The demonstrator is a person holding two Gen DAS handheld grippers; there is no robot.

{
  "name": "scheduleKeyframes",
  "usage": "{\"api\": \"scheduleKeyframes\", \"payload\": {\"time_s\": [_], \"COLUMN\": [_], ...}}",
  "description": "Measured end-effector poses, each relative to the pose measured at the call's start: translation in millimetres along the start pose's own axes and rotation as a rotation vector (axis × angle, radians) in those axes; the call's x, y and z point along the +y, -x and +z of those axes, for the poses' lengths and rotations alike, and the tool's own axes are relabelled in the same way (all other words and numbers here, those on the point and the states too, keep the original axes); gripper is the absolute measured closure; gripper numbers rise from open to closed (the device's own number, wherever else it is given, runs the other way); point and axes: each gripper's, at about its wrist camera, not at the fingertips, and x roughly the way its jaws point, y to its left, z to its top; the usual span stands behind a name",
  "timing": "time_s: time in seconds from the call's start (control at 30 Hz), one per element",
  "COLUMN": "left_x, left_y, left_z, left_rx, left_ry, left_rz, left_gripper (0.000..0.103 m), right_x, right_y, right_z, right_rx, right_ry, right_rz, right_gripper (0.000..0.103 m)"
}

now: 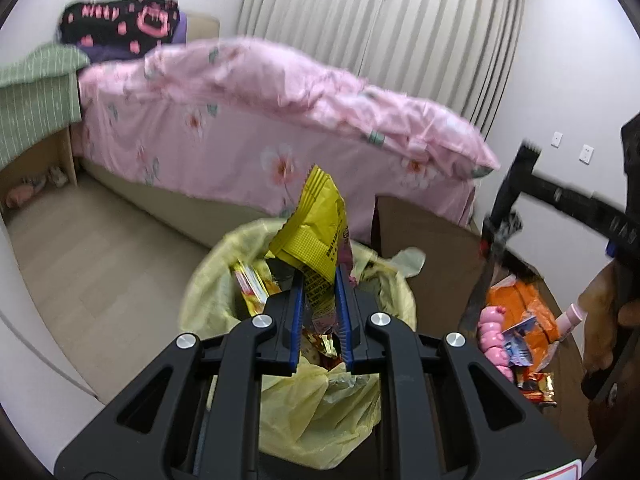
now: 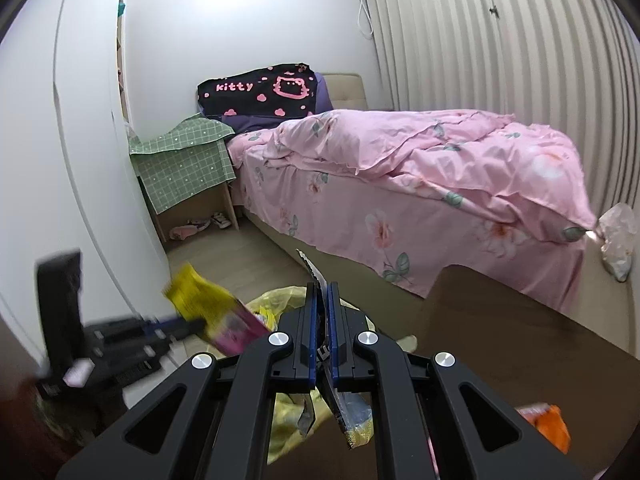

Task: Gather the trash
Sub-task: 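Carry both wrappers over the yellow bag and open both grippers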

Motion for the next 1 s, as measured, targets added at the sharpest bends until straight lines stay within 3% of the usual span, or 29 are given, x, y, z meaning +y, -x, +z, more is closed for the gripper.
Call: {"api": "scheduleKeyframes", "payload": {"time_s": [0.1, 0.2, 0.33, 0.63, 1.0], "left_x": [10, 12, 20, 23, 21], "left_y": [-38, -65, -71, -66, -60], "left_z": [-7, -16, -23, -22, -18], "left_rx": [0.088, 0.165, 0.182, 0.17, 0.16], "left_ry": [0.03, -0.024, -0.049, 0.01, 0.068], "left_rz": [0.025, 0.168, 0.242, 0.151, 0.051], "left_gripper": [0.089, 0.089, 0.089, 0.09, 0.089], "right_x": [-4, -4, -9, -7, -12], "right_y": [-23, -44, -73, -127, -132], "right_z": [3, 3, 0, -32, -38], "right_rx": [0.034, 0.061, 0.096, 0.227, 0.264], "right_ry": [0.008, 0.032, 0.014, -0.015, -0.047], "right_rz": [0.019, 0.036, 0.072, 0.116, 0.09], "right_gripper": [0.097, 0.097, 0.097, 0.097, 0.096]}}
